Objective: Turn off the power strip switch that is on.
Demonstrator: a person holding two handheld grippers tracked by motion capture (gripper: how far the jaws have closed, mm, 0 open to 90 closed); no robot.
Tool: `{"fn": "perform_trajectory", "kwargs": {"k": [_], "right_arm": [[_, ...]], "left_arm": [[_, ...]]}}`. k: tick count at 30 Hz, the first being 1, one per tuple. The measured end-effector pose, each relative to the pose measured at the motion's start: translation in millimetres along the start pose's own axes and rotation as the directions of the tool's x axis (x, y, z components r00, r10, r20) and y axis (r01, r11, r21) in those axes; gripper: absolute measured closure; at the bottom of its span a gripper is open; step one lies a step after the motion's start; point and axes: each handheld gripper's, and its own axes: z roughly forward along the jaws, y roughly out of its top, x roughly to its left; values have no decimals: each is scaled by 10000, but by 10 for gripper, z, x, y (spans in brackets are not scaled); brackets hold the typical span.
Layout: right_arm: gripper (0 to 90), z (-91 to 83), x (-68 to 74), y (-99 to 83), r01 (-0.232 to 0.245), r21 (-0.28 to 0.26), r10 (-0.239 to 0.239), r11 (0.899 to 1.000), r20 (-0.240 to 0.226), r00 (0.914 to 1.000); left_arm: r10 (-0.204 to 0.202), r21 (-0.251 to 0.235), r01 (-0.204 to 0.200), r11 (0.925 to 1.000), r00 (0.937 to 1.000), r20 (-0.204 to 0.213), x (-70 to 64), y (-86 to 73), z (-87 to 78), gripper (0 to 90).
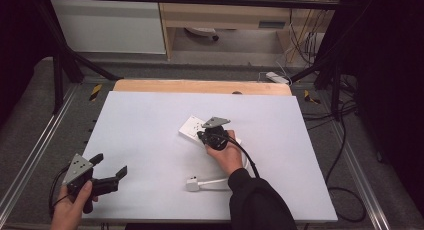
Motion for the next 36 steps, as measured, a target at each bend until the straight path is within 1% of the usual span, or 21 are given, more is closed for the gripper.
{"fn": "perform_trajectory", "kwargs": {"k": [2, 3, 4, 6, 18, 35, 36], "right_arm": [[900, 3, 4, -1, -5, -26, 5, 10000, -11, 10000], [900, 4, 7, -2, -14, -47, 14, 10000, -8, 10000], [900, 5, 8, -3, -17, -60, 17, 10000, -12, 10000], [900, 5, 9, -5, -22, -66, 22, 10000, -13, 10000], [900, 6, 8, -13, -7, -132, 6, 9999, -28, 10000], [900, 16, 12, -20, 16, -110, -17, 9999, -37, 10000], [900, 27, 13, -29, 74, -80, -75, 9999, -26, 10000]], "left_arm": [[-55, -12, 55, 10000, 10000, 46, -2, -1, 1, 48], [-3, -19, 3, 10000, 10000, -9, 1, 0, -1, 48], [-62, -12, 62, 10000, 10000, 43, -2, -1, 2, 47], [-8, -15, 8, 10000, 10000, 1, -1, 0, 0, 47], [-6, -13, 6, 10000, 10000, 2, -2, 0, -1, 47], [6, 22, -6, 10000, 10000, -5, -4, -1, 1, 47], [-1, 23, 1, 10000, 10000, 1, -5, -1, 1, 47]]}}
